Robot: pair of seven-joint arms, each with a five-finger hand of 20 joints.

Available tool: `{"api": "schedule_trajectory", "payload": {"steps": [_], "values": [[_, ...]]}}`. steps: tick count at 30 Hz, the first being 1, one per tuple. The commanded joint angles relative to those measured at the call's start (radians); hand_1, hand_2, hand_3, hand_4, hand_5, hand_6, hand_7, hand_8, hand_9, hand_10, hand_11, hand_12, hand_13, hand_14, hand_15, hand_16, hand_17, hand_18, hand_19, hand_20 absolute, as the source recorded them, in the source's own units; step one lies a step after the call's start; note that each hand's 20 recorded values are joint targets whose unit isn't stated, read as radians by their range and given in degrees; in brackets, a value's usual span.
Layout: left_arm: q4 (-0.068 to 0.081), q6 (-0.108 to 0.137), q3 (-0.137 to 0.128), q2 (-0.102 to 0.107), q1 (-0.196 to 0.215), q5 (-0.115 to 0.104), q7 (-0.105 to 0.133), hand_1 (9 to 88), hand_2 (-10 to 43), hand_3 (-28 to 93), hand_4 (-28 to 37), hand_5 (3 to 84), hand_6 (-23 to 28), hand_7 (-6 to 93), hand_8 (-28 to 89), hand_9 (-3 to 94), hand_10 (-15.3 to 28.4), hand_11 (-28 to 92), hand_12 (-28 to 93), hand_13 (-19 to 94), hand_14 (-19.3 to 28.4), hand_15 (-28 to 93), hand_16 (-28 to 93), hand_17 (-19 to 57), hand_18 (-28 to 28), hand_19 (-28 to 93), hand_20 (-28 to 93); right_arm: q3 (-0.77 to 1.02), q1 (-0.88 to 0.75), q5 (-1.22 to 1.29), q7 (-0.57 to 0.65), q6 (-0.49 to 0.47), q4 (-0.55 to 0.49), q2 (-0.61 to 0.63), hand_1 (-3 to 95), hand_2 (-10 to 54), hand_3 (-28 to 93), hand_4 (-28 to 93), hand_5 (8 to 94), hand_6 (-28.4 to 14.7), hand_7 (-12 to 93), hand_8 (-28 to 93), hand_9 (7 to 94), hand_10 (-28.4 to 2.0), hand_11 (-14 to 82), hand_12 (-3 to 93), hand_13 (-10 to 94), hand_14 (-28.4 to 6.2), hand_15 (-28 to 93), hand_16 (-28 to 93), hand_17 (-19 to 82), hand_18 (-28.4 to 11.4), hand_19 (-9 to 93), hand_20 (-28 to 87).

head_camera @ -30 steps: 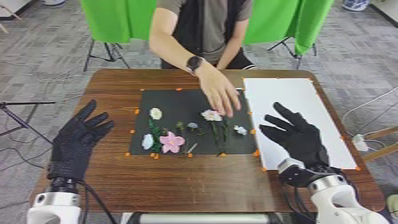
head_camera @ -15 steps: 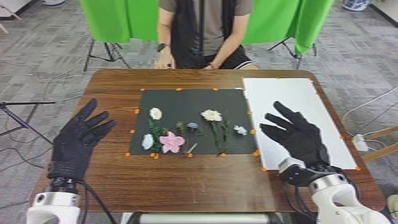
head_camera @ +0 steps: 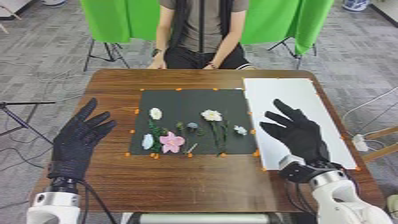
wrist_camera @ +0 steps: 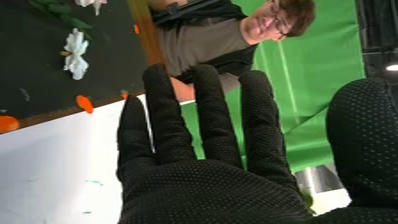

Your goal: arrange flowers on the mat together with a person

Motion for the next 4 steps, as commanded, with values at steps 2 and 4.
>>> {"api": "schedule_trajectory", "payload": {"steps": [2, 4], "values": [[0.005, -0.014, 0.000, -0.005, 0.006, 0.003, -0.006, 18.3, 6.4, 75, -28.3, 32.5, 5.2, 4.4, -6, 34.4, 17.6, 17, 12, 26, 24.4, 41, -4, -6.9, 26.5, 51, 12, -0.012, 0.021, -0.008, -0.007, -0.006, 0.004, 0.006, 18.6, 7.7, 73, -28, 40.2, 4.2, 13, -13, 45.2, -10.9, 7.2, 14.1, 35, -17.8, 17, 21, 4, -17.4, 28, 19], [0.006, -0.017, -0.003, -0.009, 0.006, 0.003, -0.010, 18.2, 6.4, 75, -28.3, 32.6, 5.2, 4.4, -6, 34.3, 17.5, 17, 12, 26, 24.4, 40, -4, -7.0, 26.5, 51, 12, -0.014, 0.020, -0.005, -0.005, 0.001, 0.003, 0.012, 18.6, 7.7, 73, -28, 40.2, 4.3, 13, -13, 45.2, -11.0, 7.2, 14.1, 35, -17.7, 17, 21, 4, -17.4, 28, 19]]}}
